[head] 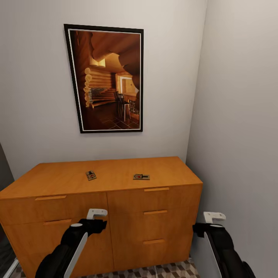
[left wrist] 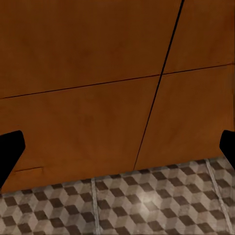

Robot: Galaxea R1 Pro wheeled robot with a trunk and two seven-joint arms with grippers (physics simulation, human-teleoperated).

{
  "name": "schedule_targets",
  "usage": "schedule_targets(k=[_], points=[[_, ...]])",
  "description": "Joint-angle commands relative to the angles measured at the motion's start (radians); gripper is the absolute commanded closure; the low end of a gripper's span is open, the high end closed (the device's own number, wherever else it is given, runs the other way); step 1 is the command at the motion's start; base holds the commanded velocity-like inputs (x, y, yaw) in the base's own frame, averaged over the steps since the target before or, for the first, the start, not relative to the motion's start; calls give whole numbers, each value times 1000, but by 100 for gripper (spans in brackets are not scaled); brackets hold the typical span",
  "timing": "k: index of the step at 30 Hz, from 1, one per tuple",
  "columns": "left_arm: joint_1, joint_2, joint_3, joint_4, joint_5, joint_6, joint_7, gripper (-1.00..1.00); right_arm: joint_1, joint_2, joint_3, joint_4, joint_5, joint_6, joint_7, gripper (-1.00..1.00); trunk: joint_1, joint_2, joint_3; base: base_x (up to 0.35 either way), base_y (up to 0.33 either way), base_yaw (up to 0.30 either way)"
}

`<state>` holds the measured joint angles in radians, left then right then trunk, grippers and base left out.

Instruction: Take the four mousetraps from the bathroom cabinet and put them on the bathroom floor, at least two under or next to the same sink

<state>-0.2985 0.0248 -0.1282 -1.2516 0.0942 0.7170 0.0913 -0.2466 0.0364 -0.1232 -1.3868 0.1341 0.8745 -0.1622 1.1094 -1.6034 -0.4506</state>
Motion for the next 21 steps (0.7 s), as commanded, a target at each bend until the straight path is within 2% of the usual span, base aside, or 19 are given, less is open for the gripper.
schedule_targets(k=[1, 21], points=[[-1, 1, -3, -12, 10, 12, 10, -100, -1, 1, -1, -11, 8, 14, 5, -100, 0, -1, -1, 0, 0, 0], [-1, -1, -13, -200, 10, 142, 8, -100, -1, 3, 0, -48, 3, 49, 7, -100, 0, -1, -1, 0, 0, 0]])
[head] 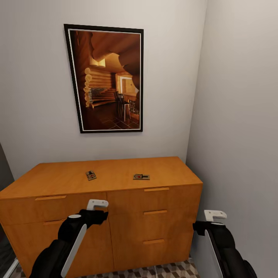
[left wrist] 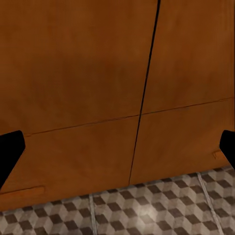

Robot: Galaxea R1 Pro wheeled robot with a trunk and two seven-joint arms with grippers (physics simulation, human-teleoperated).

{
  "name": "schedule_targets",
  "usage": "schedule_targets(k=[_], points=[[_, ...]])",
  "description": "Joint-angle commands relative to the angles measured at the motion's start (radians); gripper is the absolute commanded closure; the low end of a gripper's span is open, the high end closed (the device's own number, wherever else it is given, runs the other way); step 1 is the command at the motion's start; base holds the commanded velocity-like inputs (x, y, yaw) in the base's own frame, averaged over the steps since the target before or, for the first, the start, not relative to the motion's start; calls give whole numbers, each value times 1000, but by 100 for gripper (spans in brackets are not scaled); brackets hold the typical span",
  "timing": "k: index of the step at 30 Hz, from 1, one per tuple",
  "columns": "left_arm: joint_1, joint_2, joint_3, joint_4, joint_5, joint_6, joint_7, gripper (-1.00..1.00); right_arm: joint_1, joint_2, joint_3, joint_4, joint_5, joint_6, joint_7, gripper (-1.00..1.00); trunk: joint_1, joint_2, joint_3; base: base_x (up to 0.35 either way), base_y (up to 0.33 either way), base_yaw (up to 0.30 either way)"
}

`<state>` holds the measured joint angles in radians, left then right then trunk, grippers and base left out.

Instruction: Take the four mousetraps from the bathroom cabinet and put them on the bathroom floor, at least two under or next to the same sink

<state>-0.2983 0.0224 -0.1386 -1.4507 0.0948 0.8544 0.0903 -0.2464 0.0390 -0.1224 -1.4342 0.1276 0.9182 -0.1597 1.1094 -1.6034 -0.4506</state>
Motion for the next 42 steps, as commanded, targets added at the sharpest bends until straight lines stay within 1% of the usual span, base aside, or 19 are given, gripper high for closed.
schedule_targets(k=[1, 6, 7, 15, 21, 29, 32, 36, 40, 41, 42], points=[[-1, 1, -5, -10, 10, 9, 9, -100, -1, 1, -1, -1, 9, 5, 4, -100, 0, -1, -1, 0, 0, 0], [-1, 0, -24, -52, 9, 28, 10, -100, -1, 1, -1, 0, 9, 4, 4, -100, 0, -1, -1, 0, 0, 0], [-1, 0, -24, -52, 9, 28, 10, -100, -1, 1, -1, 0, 9, 4, 4, -100, 0, -1, -1, 0, 0, 0], [-1, -2, -59, -75, 8, 72, 12, -100, -1, 0, -2, 0, 10, 6, 3, -100, 0, -1, -1, 0, 0, 0], [-1, -6, -66, -80, 8, 89, 12, -100, -1, 0, -2, 0, 10, 7, 3, -100, 0, -1, -1, 0, 0, 0], [-1, -13, -70, -87, 8, 94, 13, -100, -1, -2, -1, -3, 11, 13, 2, -100, 0, -1, -1, 0, 0, 0], [-2, -20, -71, -89, 8, 94, 13, -100, -2, -3, 1, -8, 12, 26, 1, -100, 0, -1, -1, 0, 0, 0], [-4, -28, -71, -91, 8, 96, 14, -100, 0, -2, 3, -42, 12, 67, -2, -100, 0, -1, -1, 0, 0, 0], [-6, -30, -71, -91, 8, 96, 14, -100, -6, -1, 4, -60, 14, 99, -2, -100, 0, -1, -1, 0, 0, 0], [-8, -32, -71, -91, 8, 97, 13, -100, -32, -1, 4, -70, 14, 129, -3, -100, 0, -1, -1, 0, 0, 0], [-8, -33, -71, -91, 8, 97, 13, -100, -39, -1, 4, -71, 14, 129, -3, -100, 0, -1, -1, 0, 0, 0]])
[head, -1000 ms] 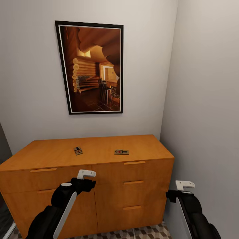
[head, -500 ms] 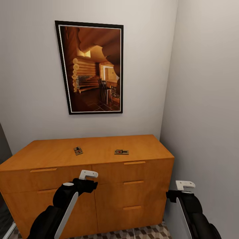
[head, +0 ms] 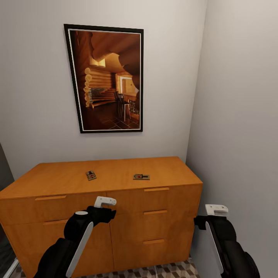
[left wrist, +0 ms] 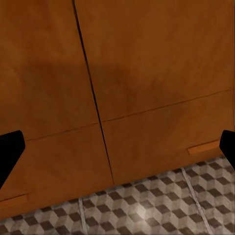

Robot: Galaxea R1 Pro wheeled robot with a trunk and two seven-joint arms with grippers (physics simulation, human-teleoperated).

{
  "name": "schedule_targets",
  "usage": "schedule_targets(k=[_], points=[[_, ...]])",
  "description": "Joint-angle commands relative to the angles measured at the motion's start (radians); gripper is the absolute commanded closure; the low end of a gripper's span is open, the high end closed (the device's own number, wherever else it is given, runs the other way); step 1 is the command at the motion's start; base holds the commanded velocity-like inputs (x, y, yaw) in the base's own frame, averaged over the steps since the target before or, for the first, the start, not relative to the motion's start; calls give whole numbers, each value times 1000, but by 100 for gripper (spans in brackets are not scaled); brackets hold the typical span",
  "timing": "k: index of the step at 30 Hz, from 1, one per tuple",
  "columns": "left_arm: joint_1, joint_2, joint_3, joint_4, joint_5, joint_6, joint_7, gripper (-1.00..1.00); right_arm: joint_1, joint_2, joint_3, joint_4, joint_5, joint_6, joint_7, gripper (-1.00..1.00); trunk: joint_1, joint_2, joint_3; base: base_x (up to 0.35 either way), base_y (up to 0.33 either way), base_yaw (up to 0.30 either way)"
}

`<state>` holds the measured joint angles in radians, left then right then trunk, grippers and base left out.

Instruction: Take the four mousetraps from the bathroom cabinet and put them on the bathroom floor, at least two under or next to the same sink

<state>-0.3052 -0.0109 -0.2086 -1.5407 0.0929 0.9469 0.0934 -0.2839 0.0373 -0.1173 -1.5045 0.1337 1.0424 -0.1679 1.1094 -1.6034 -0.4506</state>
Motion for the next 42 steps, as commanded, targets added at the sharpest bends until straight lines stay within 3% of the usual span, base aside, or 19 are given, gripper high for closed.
schedule_targets(k=[1, 20, 29, 42], points=[[0, -1, -1, -1, 10, 4, 10, -100, -8, 1, -1, -1, 9, 5, 5, -100, 0, -1, -1, 0, 0, 0], [-8, -26, 0, -1, 10, 35, 8, -100, -120, 2, -1, -2, 13, 5, 2, -100, 0, -1, -1, 0, 0, 0], [-56, -49, 0, -1, 11, 63, 8, -100, -162, 3, 0, 4, 11, 5, 2, -100, 0, -1, -1, 0, 0, 0], [-151, -86, 0, -2, 11, 96, 8, -100, -173, 2, 1, 11, 10, 5, 1, -100, 0, -1, -1, 0, 0, 0]])
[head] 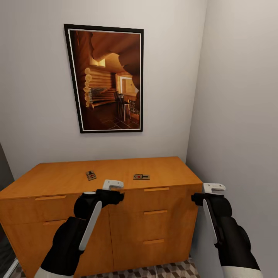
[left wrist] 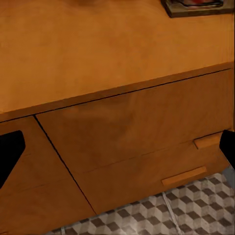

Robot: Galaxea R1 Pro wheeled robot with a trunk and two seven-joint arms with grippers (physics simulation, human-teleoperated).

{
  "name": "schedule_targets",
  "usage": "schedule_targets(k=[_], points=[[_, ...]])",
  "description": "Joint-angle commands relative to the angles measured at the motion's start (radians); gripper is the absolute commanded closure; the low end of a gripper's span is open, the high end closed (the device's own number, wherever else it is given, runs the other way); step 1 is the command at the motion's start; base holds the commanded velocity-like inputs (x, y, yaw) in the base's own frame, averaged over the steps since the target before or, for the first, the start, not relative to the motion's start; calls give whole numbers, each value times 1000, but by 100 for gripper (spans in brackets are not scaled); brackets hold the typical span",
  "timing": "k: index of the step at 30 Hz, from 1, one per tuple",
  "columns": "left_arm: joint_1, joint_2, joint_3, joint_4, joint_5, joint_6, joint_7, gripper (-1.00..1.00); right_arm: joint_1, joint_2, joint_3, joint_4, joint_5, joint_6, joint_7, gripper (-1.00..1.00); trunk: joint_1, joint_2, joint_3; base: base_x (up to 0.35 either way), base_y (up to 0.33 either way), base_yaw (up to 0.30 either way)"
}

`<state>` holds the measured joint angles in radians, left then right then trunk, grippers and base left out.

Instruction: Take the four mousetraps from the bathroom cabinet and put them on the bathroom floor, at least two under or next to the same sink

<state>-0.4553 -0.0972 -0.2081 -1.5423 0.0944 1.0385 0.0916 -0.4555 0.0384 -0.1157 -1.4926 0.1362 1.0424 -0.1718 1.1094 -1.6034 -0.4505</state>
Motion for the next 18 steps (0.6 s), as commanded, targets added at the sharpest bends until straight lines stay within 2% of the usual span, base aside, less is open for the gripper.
schedule_targets(k=[1, 18], points=[[-10, -1, -1, -1, 10, 5, 10, -100, -1, 1, -1, -1, 8, 5, 5, -100, 0, -1, -1, 0, 0, 0], [-134, -7, -1, -1, 10, 9, 10, -100, -2, 3, -1, 0, 8, 5, 3, -100, 0, -1, -1, 0, 0, 0]])
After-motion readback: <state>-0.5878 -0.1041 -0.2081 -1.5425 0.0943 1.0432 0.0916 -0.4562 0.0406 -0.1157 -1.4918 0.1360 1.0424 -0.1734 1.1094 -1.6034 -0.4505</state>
